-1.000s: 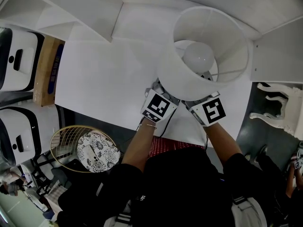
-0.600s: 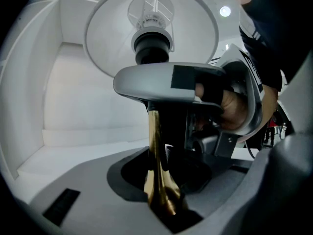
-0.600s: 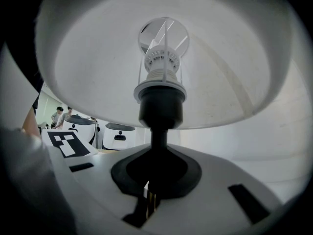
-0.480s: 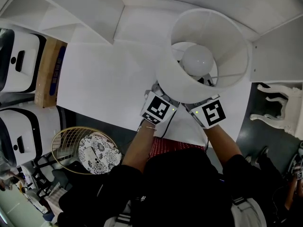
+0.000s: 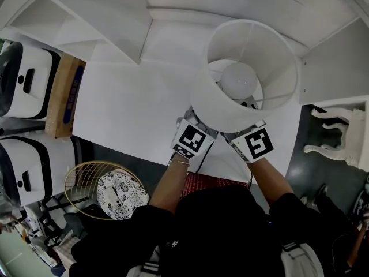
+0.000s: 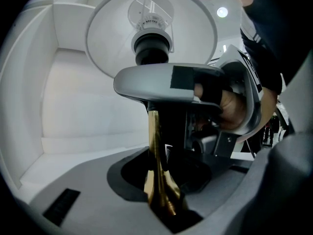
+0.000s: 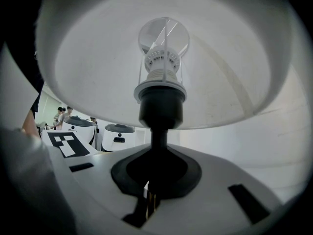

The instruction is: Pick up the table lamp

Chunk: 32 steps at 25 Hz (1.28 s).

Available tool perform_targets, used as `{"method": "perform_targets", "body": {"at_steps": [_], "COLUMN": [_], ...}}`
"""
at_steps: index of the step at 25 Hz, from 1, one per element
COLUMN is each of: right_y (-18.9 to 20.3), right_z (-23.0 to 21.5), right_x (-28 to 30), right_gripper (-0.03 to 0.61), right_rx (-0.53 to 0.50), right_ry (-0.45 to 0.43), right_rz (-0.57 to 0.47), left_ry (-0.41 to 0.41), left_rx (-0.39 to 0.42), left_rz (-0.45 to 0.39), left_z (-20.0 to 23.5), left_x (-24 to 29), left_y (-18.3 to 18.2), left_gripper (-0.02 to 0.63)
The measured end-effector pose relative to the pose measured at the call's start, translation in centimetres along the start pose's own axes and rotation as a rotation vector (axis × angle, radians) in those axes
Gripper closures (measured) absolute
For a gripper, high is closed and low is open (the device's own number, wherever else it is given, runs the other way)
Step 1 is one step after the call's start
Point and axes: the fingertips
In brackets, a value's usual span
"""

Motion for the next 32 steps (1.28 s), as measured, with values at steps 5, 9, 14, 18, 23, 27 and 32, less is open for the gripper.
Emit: {"method": "perform_targets", "body": {"at_steps": [5,9,14,18,23,27,32], "right_y": [-0.8,-1.4,-2.3,-3.1,-4.2,-5.1,-6.3], "right_z": [-0.1,0.1,0.2,0.2,0.4,0.3,0.4], "right_x": [-0.3,-0.5,-0.6,-0.7,-1.0,-1.0,-1.1], "right_gripper": [0.561,0.561,0.561,0.561,0.561,0.561,0.561], "right_rx": [0.003,-0.016,-0.024,-0.035,-0.056,-0.053,-0.077], "right_ry": [0.005,0.0,0.003,0.004,0.002,0.008,0.005], "right_rz": [-0.006,-0.006,-0.013,-0.018,-0.027,-0.037,-0.043], "left_ry": [-0.002,0.003,0.007,0.012,0.018,0.028,0.039], "left_rx": [-0.008,0.001,0.011,0.021,0.041,0.055,0.079], "left_rz": [-0.001,-0.01,-0.015,-0.017,-0.019,-0.019,-0.027], "left_z": [-0.4,-0.6,-0.8,-1.0,-1.4,-1.5,-1.8], "left_x": [0.0,0.0,-0.1,-0.1,-0.1,-0.2,-0.2], "left_y": [-0.7,-1.3,-2.1,-2.9,-3.9,-4.7,-5.9], "left_gripper": [0.499,0.499,0.499,0.499,0.499,0.499,0.499]}}
Point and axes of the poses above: the fingertips, and each gripper's own axes: x forward along the fingers, z to its left, y out of its underside, and after that the axes turned 3 degrees about -z, right-handed
